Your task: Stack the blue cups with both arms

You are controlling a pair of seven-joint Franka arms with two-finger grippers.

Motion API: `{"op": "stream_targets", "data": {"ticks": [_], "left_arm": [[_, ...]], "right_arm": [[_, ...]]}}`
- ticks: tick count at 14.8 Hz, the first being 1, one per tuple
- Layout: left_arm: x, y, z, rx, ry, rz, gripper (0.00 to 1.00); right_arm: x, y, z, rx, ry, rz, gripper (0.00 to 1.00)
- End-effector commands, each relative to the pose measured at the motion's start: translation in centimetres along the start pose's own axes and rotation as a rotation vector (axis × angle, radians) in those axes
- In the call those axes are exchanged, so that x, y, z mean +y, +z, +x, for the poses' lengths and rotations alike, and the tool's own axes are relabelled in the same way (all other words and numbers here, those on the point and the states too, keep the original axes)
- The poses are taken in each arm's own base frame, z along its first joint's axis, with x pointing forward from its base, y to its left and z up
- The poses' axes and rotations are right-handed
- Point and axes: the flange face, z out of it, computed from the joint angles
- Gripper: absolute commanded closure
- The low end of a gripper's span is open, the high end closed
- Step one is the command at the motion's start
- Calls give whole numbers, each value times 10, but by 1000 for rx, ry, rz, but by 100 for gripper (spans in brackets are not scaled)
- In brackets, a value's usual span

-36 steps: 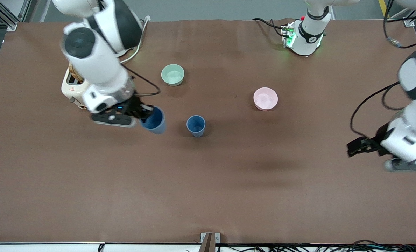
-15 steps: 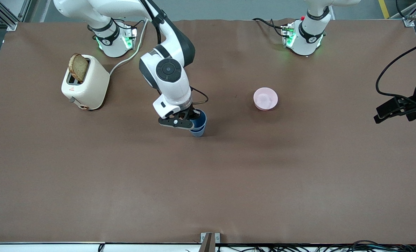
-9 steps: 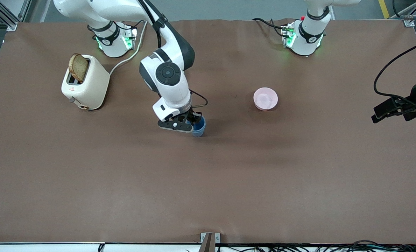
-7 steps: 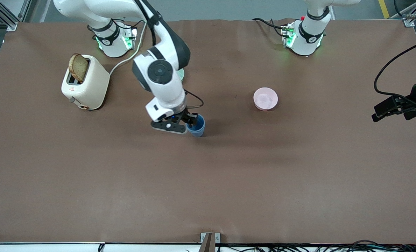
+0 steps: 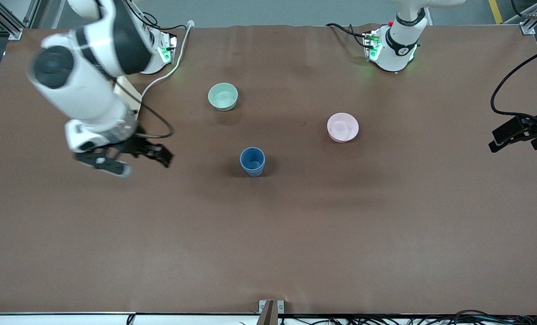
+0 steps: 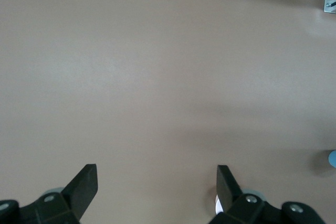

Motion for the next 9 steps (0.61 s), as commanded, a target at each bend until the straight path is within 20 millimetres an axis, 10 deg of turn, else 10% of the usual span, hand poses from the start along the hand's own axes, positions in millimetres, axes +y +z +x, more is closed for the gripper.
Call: {"op": "stream_targets", "data": {"ticks": [1,6,9], "left_arm": [[-1,-4,-7,3,14,-2,0],[-4,-8,-11,-7,12,0,0],[-5,-8,-11,-4,15,-1,0]], "right_arm": [[79,-20,18,6,-52,-18,1],[200,-62,51,3,-141,-34,0],[237,-111,58,-7,-186,-42,0]]}}
